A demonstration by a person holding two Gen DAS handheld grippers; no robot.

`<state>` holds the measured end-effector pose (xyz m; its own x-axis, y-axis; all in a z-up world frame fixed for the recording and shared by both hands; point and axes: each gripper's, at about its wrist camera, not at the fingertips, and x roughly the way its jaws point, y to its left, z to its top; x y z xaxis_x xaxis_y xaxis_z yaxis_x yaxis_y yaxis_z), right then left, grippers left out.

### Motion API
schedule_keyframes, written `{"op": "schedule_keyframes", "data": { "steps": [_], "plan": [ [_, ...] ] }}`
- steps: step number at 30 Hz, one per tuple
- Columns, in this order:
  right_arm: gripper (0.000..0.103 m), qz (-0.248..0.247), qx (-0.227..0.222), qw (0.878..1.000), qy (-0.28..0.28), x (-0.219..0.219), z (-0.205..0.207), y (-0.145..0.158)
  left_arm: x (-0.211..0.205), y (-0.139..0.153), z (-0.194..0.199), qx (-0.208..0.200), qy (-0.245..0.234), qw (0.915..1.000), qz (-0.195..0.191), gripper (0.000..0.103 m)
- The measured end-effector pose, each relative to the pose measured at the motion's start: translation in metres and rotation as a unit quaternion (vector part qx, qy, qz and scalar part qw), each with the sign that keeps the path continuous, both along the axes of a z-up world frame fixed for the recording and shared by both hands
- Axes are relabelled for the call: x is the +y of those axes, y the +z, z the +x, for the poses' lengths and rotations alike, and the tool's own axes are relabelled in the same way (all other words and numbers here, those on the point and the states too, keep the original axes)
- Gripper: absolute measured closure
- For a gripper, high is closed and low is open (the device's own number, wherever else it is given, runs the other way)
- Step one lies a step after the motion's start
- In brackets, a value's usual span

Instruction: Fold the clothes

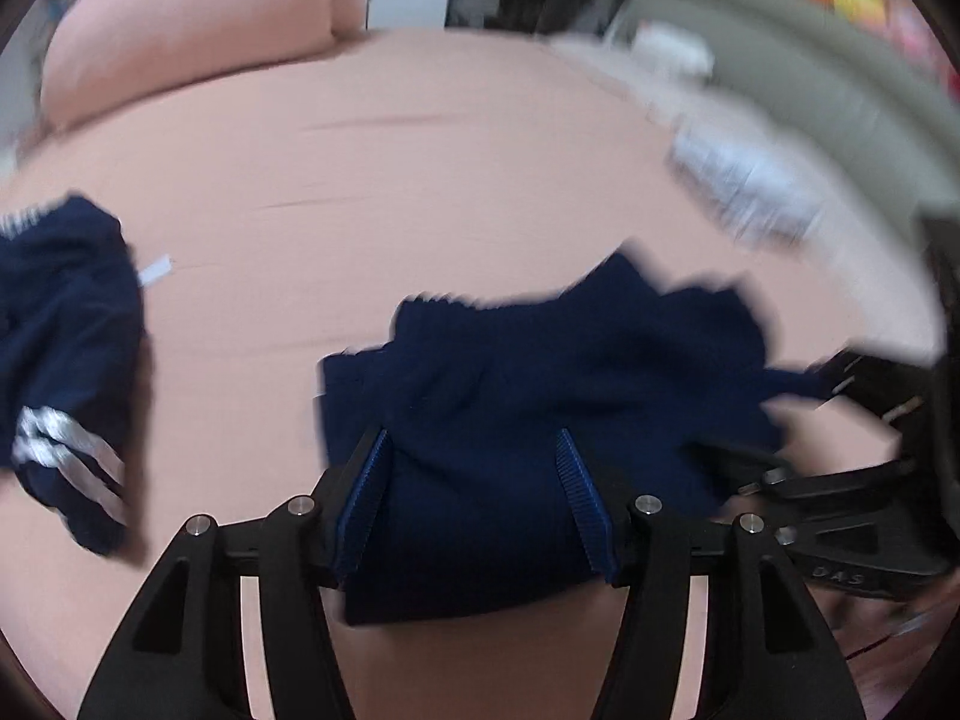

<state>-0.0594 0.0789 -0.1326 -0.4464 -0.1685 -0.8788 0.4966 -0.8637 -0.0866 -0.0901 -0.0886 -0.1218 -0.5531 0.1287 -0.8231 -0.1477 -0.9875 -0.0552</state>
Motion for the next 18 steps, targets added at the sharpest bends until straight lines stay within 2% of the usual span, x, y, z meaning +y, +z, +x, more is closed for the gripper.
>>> {"op": "schedule_keyframes", "data": {
  "steps": [1,2,4,5,7,9,10,12,14,15,16,18],
  "plan": [
    [0.044,0.0,-0.002,1.0,-0.008,0.007,0.0,-0.002,-0.007,-0.004,-0.002,-0.008,0.01,0.9999,-0.008,0.036],
    [0.043,0.0,-0.004,1.0,-0.017,0.015,0.0,-0.004,-0.019,-0.005,-0.005,-0.017,0.025,0.9994,0.017,0.032],
    [0.04,-0.008,-0.018,0.999,-0.046,0.037,-0.005,-0.003,-0.042,-0.002,-0.005,-0.024,0.063,0.9946,0.078,0.032],
    [0.033,-0.012,-0.025,0.998,-0.062,0.052,-0.008,-0.001,-0.052,0.001,-0.005,-0.021,0.078,0.9922,0.096,0.032],
    [0.032,-0.034,-0.034,0.996,-0.077,0.076,-0.01,0.006,-0.057,0.009,-0.003,-0.015,0.078,0.991,0.108,0.033],
    [0.03,-0.05,-0.039,0.995,-0.08,0.088,-0.009,0.012,-0.056,0.015,0.001,-0.033,0.052,0.9889,0.136,0.034],
    [0.03,-0.054,-0.039,0.995,-0.076,0.09,-0.008,0.013,-0.053,0.014,0.004,-0.045,0.043,0.9893,0.132,0.034],
    [0.03,-0.052,-0.035,0.996,-0.056,0.088,-0.003,0.013,-0.045,0.008,0.013,-0.068,0.031,0.9921,0.1,0.034],
    [0.03,-0.024,-0.037,0.998,-0.051,0.067,-0.006,0.0,-0.048,0.006,0.014,-0.078,0.033,0.9931,0.081,0.032],
    [0.027,-0.009,-0.04,0.997,-0.059,0.048,-0.012,-0.009,-0.05,0.005,0.014,-0.081,0.036,0.9934,0.073,0.032],
    [0.02,-0.011,-0.047,0.996,-0.072,0.054,-0.015,-0.013,-0.052,0.005,0.014,-0.084,0.038,0.9936,0.065,0.032],
    [0.018,-0.032,-0.071,0.991,-0.107,0.07,-0.02,-0.012,-0.066,0.013,0.015,-0.072,0.066,0.9926,0.072,0.032]
  ]
}}
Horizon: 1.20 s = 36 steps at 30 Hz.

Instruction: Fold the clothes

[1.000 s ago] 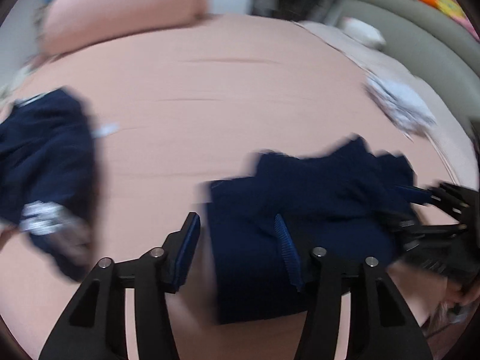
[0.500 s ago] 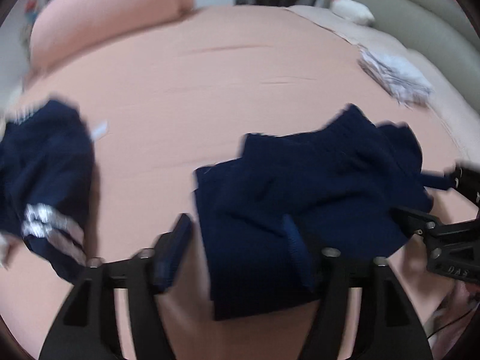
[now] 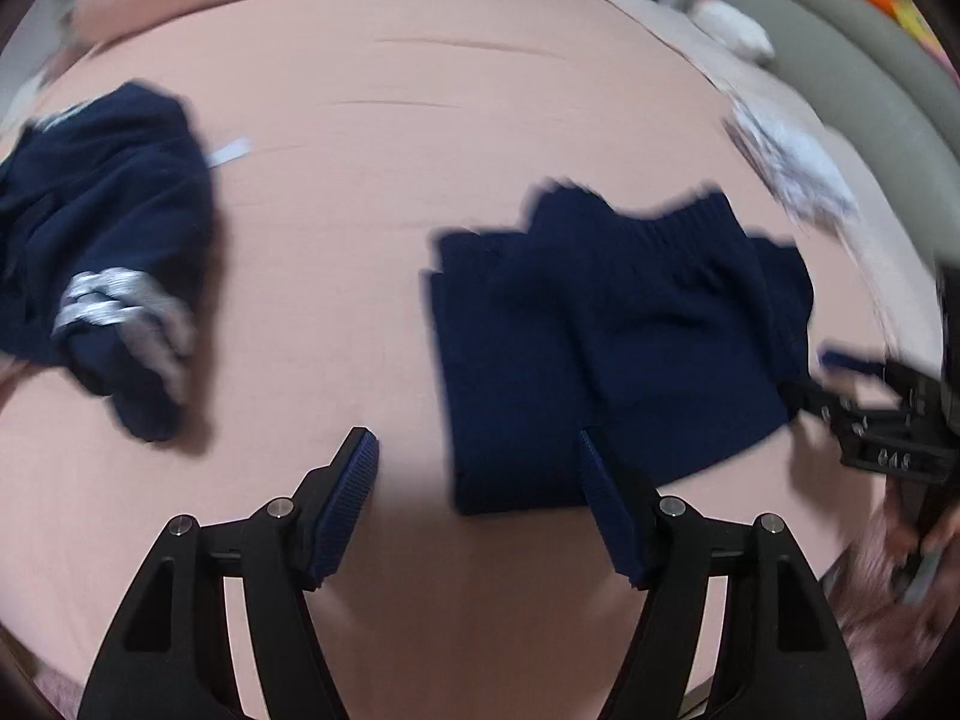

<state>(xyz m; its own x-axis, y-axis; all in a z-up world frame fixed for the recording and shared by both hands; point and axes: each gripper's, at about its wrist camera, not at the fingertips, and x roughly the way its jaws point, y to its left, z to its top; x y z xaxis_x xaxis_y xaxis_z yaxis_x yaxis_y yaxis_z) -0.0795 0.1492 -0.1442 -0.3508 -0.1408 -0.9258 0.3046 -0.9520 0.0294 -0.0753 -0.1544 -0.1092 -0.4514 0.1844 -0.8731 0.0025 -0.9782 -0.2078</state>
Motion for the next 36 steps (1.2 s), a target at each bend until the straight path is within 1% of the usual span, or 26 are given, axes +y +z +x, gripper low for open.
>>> {"op": "schedule_keyframes", "data": {
  "steps": [1,2,5,7,8,10,11,13,14,15,16,17,19,21,22,25,27,30,31,33,34,36],
  "plan": [
    [0.018,0.0,-0.006,1.0,-0.007,0.003,-0.001,0.004,-0.007,0.005,0.0,0.011,0.013,0.9998,0.007,0.032],
    [0.02,0.007,0.004,1.0,-0.005,0.002,-0.001,0.014,-0.015,0.01,0.001,0.024,0.022,0.9993,0.016,0.032],
    [0.021,0.041,0.078,0.995,0.036,-0.014,0.005,0.045,-0.021,0.015,-0.004,0.044,0.02,0.9988,0.009,0.033],
    [0.021,0.027,0.105,0.992,0.058,-0.026,0.002,0.057,-0.022,0.016,-0.01,0.053,0.011,0.9985,0.003,0.034],
    [0.021,0.011,0.108,0.992,0.068,-0.033,-0.002,0.059,-0.021,0.014,-0.017,0.054,0.002,0.9985,0.005,0.034],
    [0.023,0.001,0.101,0.991,0.087,-0.05,-0.012,0.053,-0.018,0.011,-0.031,0.059,-0.012,0.9982,0.006,0.034],
    [0.025,0.006,0.099,0.99,0.1,-0.065,-0.02,0.045,-0.017,0.011,-0.034,0.063,-0.014,0.9979,0.004,0.034],
    [0.028,0.026,0.102,0.987,0.125,-0.081,-0.029,0.033,-0.018,0.009,-0.035,0.066,-0.013,0.9977,0.001,0.034],
    [0.03,0.038,0.103,0.985,0.133,-0.088,-0.035,0.027,-0.005,0.0,-0.039,0.061,-0.012,0.9981,-0.005,0.034],
    [0.03,0.05,0.104,0.985,0.13,-0.097,-0.042,0.024,0.014,-0.011,-0.044,0.053,-0.012,0.9984,-0.014,0.034],
    [0.03,0.052,0.103,0.986,0.122,-0.099,-0.047,0.021,0.022,-0.018,-0.048,0.048,-0.012,0.9985,-0.025,0.034],
    [0.03,0.035,0.099,0.989,0.103,-0.089,-0.05,0.018,0.02,-0.021,-0.049,0.043,-0.011,0.9985,-0.032,0.033],
    [0.03,0.001,0.091,0.994,0.065,-0.07,-0.055,0.013,0.012,-0.021,-0.05,0.037,0.0,0.9989,-0.027,0.033],
    [0.029,-0.029,0.083,0.996,0.03,-0.052,-0.06,0.008,0.001,-0.017,-0.049,0.035,0.023,0.9988,-0.026,0.033],
    [0.027,-0.037,0.081,0.996,0.021,-0.043,-0.061,0.006,-0.003,-0.016,-0.048,0.036,0.03,0.9987,-0.022,0.033],
    [0.026,-0.06,0.07,0.996,0.007,-0.021,-0.062,0.005,-0.012,-0.008,-0.043,0.047,0.041,0.9978,0.021,0.033],
    [0.026,-0.085,0.065,0.994,0.004,-0.01,-0.058,0.014,-0.016,-0.004,-0.036,0.051,0.032,0.9968,0.053,0.033],
    [0.024,-0.127,0.062,0.99,-0.007,0.014,-0.048,0.032,-0.013,-0.012,-0.032,0.021,0.018,0.9921,0.122,0.033],
    [0.02,-0.131,0.059,0.989,-0.014,0.023,-0.043,0.036,-0.009,-0.017,-0.033,0.01,0.017,0.9915,0.128,0.033],
    [0.019,-0.109,0.044,0.993,-0.03,0.033,-0.035,0.033,-0.002,-0.024,-0.032,-0.006,0.012,0.9925,0.122,0.033],
    [0.019,-0.102,0.032,0.994,-0.033,0.036,-0.034,0.026,0.0,-0.026,-0.033,-0.008,0.009,0.9934,0.114,0.033],
    [0.019,-0.104,0.005,0.994,-0.037,0.051,-0.03,0.013,0.0,-0.027,-0.03,-0.007,0.007,0.9935,0.113,0.033]
  ]
}}
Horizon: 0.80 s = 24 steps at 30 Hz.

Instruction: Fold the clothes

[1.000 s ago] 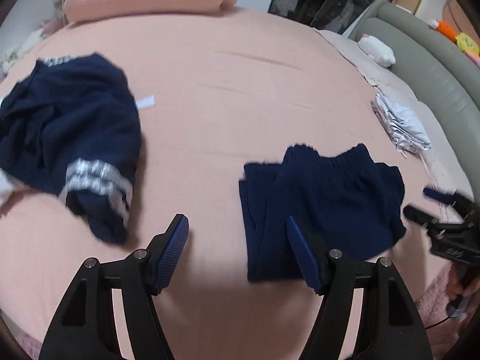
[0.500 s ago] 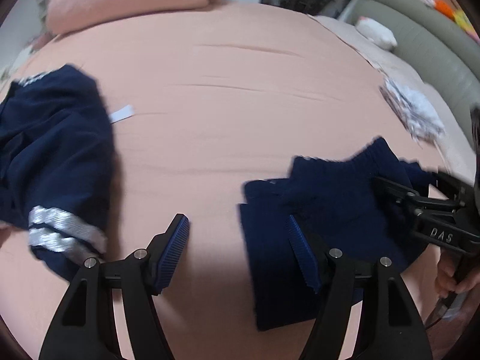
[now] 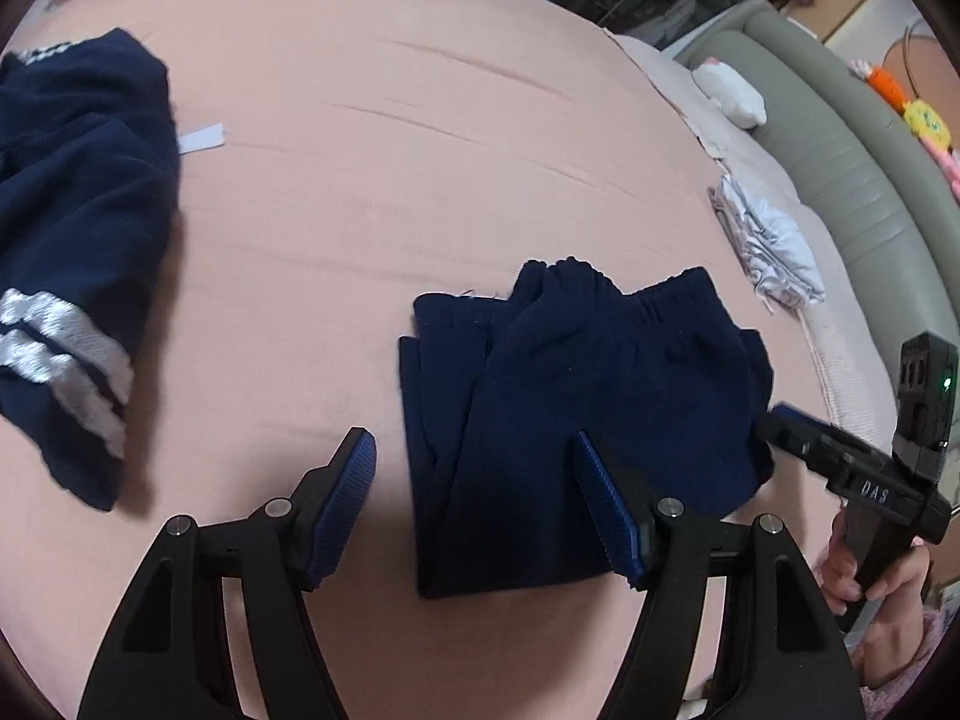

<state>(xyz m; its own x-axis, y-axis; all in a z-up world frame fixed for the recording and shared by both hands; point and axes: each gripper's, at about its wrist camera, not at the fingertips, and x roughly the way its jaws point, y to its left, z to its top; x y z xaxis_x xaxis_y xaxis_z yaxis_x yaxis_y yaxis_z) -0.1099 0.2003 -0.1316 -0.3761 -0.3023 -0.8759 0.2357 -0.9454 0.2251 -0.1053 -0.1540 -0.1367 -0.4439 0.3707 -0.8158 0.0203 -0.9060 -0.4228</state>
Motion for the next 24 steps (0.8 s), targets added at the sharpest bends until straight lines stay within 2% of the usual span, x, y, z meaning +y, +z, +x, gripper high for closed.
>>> {"op": "schedule_keyframes", "data": {
  "steps": [1,3,5,6,8,11,13,16,19,21,24],
  "plan": [
    [0.019,-0.005,-0.012,1.0,0.001,0.006,0.002,-0.006,0.002,-0.001,0.001,0.002,0.0,1.0,0.0,0.033],
    [0.018,-0.017,-0.018,1.0,0.013,0.009,0.005,-0.013,0.013,-0.004,-0.002,0.009,0.002,0.9995,-0.029,0.038],
    [0.02,0.032,0.003,0.999,0.018,0.01,0.004,-0.015,0.022,-0.004,-0.008,0.009,0.002,0.9988,-0.048,0.041],
    [0.02,0.032,-0.001,0.999,0.013,0.014,0.002,-0.013,0.026,-0.004,-0.012,0.008,0.002,0.9984,-0.056,0.041],
    [0.02,0.018,0.002,1.0,-0.008,0.026,-0.001,-0.007,0.017,0.0,-0.005,0.009,0.001,0.9984,-0.056,0.041],
    [0.022,0.006,0.036,0.998,-0.059,0.052,-0.01,0.009,0.012,0.0,0.0,0.011,-0.003,0.9984,-0.056,0.041],
    [0.022,0.013,0.028,0.997,-0.077,0.064,-0.02,0.009,0.012,0.0,0.001,0.013,0.006,0.998,-0.061,0.04],
    [0.024,0.022,-0.006,0.999,-0.044,0.048,-0.041,-0.015,0.016,-0.001,-0.003,0.012,0.002,0.9979,-0.063,0.04],
    [0.025,0.084,0.023,0.996,-0.023,0.045,-0.043,-0.018,0.023,0.001,-0.008,0.017,0.005,0.9979,-0.063,0.04],
    [0.025,0.099,0.042,0.994,-0.034,0.046,-0.039,-0.008,0.023,0.009,-0.005,0.028,0.019,0.9964,-0.077,0.041],
    [0.03,0.085,0.09,0.992,-0.025,0.044,-0.026,0.019,0.035,0.045,0.008,0.101,0.019,0.9917,-0.077,0.044]
  ]
}}
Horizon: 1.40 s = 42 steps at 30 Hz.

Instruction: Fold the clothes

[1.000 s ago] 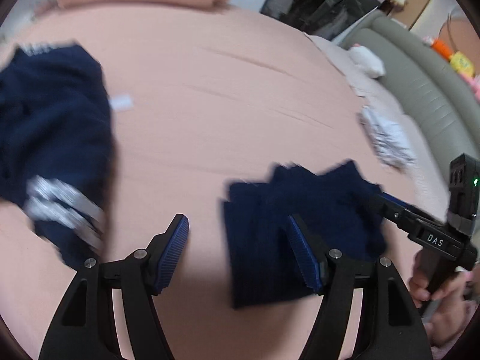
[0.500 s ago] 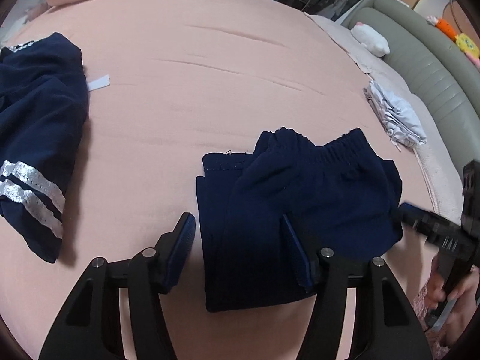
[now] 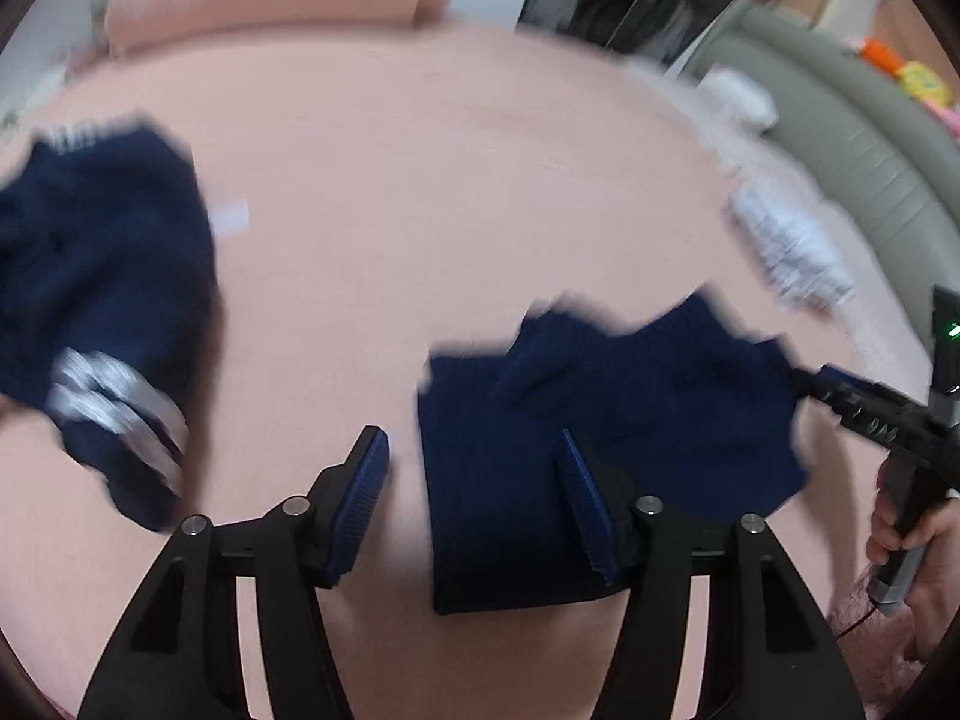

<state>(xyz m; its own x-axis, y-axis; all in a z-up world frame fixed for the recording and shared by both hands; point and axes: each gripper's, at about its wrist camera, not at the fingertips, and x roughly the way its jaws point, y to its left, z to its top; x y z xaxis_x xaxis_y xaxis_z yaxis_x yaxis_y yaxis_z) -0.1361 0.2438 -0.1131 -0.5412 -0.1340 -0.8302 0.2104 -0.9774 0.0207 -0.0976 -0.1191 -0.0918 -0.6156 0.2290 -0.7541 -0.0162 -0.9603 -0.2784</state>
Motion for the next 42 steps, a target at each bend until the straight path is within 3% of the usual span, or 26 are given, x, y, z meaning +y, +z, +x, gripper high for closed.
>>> {"op": "schedule_keyframes", "data": {
  "steps": [3,5,6,8,14,19,22,25,27,28,31,39,42],
  "plan": [
    [0.028,-0.017,0.017,1.0,0.01,0.007,0.003,0.011,0.04,0.023,-0.005,0.032,-0.065,0.9973,0.016,0.044],
    [0.028,-0.026,-0.001,1.0,0.014,0.006,-0.004,0.002,0.069,0.031,-0.012,0.041,-0.104,0.9935,0.02,0.045],
    [0.029,-0.03,-0.013,0.999,0.018,0.003,-0.01,-0.005,0.084,0.029,-0.018,0.034,-0.116,0.9926,0.014,0.046],
    [0.03,-0.037,-0.03,0.998,0.037,-0.007,-0.024,-0.018,0.114,0.021,-0.032,0.021,-0.138,0.9903,0.002,0.071],
    [0.031,-0.04,-0.03,0.993,0.103,-0.014,-0.035,-0.03,0.164,-0.003,-0.068,-0.003,-0.176,0.9843,-0.006,0.076],
    [0.03,-0.092,-0.038,0.994,0.041,0.025,-0.046,-0.028,0.178,-0.011,-0.085,-0.02,-0.219,0.9752,-0.021,0.075],
    [0.03,-0.108,-0.071,0.989,0.067,0.029,-0.049,-0.037,0.186,-0.012,-0.093,-0.016,-0.238,0.9708,-0.021,0.069],
    [0.029,-0.1,-0.063,0.988,0.104,0.02,-0.043,-0.039,0.192,-0.016,-0.094,-0.025,-0.252,0.9672,-0.02,0.066],
    [0.029,-0.111,-0.064,0.984,0.122,0.015,-0.04,-0.037,0.196,-0.019,-0.094,-0.033,-0.261,0.9646,-0.019,0.071],
    [0.029,-0.114,-0.065,0.983,0.131,0.012,-0.039,-0.037,0.198,-0.021,-0.094,-0.036,-0.265,0.9633,-0.018,0.082],
    [0.03,-0.108,-0.062,0.981,0.151,0.004,-0.036,-0.035,0.195,-0.02,-0.084,-0.036,-0.267,0.9626,-0.031,0.091],
    [0.03,-0.116,-0.059,0.984,0.121,0.0,-0.046,-0.046,0.185,-0.02,-0.058,-0.048,-0.258,0.9641,-0.044,0.091],
    [0.028,-0.106,-0.066,0.982,0.142,-0.009,-0.042,-0.049,0.183,-0.022,-0.059,-0.05,-0.247,0.967,-0.035,0.091]
  ]
}}
